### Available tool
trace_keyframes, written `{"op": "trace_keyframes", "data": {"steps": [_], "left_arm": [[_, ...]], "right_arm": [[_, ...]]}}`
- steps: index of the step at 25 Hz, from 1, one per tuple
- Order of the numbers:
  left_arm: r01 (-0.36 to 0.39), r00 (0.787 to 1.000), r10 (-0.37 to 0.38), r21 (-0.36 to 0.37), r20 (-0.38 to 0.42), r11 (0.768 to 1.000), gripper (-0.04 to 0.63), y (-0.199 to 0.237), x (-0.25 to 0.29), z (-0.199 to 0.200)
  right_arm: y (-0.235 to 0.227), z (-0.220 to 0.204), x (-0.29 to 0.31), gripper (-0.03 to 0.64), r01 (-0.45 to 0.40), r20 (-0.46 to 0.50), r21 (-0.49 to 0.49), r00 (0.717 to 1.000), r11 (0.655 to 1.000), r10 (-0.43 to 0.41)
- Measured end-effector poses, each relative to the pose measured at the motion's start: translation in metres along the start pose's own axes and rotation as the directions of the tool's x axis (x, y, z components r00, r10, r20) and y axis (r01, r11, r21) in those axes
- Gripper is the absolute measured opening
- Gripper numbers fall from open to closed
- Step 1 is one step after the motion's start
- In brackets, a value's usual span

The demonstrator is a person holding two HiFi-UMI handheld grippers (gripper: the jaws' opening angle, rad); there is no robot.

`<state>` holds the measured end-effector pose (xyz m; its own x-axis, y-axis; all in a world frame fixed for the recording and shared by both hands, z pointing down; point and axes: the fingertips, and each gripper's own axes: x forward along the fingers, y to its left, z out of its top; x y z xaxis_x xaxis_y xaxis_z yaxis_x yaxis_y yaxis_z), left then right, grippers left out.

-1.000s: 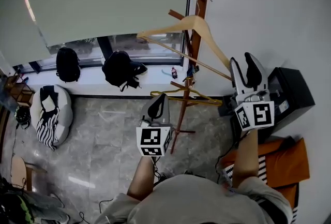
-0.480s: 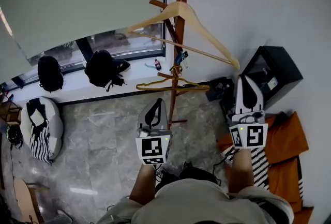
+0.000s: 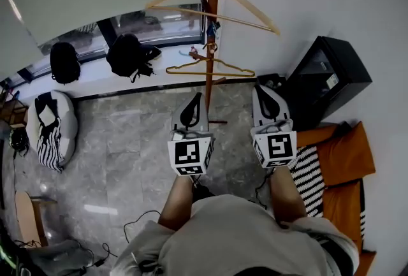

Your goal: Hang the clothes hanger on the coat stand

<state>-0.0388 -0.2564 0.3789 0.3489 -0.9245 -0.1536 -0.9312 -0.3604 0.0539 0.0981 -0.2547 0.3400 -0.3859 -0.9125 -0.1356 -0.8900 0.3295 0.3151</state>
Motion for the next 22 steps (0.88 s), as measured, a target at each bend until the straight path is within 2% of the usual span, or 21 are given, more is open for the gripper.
{"op": "trace_keyframes", "data": {"steps": [5, 8, 11, 17, 22], "left_arm": [[-0.034, 0.998, 0.035, 0.027, -0.051, 0.999, 0.011, -0.045, -0.055, -0.026], [-0.066, 0.990, 0.065, -0.002, -0.125, 0.998, 0.011, -0.072, -0.099, -0.054], [-0.074, 0.985, 0.073, -0.003, -0.156, 0.997, 0.011, -0.102, -0.136, -0.067], [-0.016, 0.985, 0.019, 0.021, -0.173, 1.000, 0.011, -0.158, -0.172, -0.072], [0.032, 0.979, -0.031, 0.006, -0.203, 0.999, 0.011, -0.190, -0.184, -0.074]], "right_arm": [[0.030, -0.032, -0.064, 0.005, -0.096, -0.055, 0.091, 0.993, 0.991, 0.101], [0.038, -0.051, -0.114, 0.005, -0.109, -0.089, 0.131, 0.989, 0.985, 0.121], [0.042, -0.061, -0.158, 0.005, -0.113, -0.102, 0.138, 0.987, 0.984, 0.128], [0.048, -0.062, -0.219, 0.005, -0.114, -0.097, 0.178, 0.986, 0.977, 0.133], [0.039, -0.059, -0.248, 0.005, -0.087, -0.090, 0.216, 0.990, 0.972, 0.109]]}}
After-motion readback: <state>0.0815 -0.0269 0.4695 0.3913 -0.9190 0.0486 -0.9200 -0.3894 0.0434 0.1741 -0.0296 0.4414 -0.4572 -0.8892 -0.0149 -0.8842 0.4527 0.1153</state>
